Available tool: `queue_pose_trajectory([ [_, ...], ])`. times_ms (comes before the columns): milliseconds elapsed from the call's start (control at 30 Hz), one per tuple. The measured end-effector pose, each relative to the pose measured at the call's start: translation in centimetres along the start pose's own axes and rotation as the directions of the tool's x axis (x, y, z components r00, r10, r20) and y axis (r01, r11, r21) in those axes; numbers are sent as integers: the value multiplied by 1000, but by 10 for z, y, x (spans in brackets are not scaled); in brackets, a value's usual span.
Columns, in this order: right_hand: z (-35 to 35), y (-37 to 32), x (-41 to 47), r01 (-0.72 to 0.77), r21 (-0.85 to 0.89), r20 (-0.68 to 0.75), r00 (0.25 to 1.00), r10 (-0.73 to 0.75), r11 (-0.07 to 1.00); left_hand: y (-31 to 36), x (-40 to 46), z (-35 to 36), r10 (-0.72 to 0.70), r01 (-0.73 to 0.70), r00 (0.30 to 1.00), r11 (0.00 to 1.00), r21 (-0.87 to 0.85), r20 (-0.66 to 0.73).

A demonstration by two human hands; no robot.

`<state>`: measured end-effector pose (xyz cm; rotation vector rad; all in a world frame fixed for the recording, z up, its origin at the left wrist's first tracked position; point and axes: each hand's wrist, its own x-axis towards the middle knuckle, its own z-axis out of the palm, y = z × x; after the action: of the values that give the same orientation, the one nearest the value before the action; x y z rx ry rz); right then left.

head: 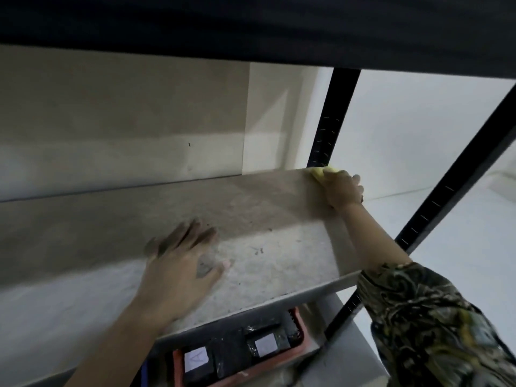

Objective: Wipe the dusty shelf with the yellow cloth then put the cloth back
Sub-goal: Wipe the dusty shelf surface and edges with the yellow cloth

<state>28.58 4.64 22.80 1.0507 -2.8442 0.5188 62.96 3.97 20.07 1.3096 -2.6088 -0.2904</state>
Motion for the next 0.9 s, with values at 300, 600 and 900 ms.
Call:
queue_pose_trajectory([
  [300,20,-9,-61,667,88,133,728,-673,739,1,2,1,0,0,1000,1000,4,-5],
  [600,-35,28,-31,-147,196,-41,987,158,970,1,1,-1,-8,8,1000,1000,-29,-2],
  [900,-19,54,-55,-149,114,-50,986,156,982,-3,3,3,15,-15,1000,1000,-19,-13],
])
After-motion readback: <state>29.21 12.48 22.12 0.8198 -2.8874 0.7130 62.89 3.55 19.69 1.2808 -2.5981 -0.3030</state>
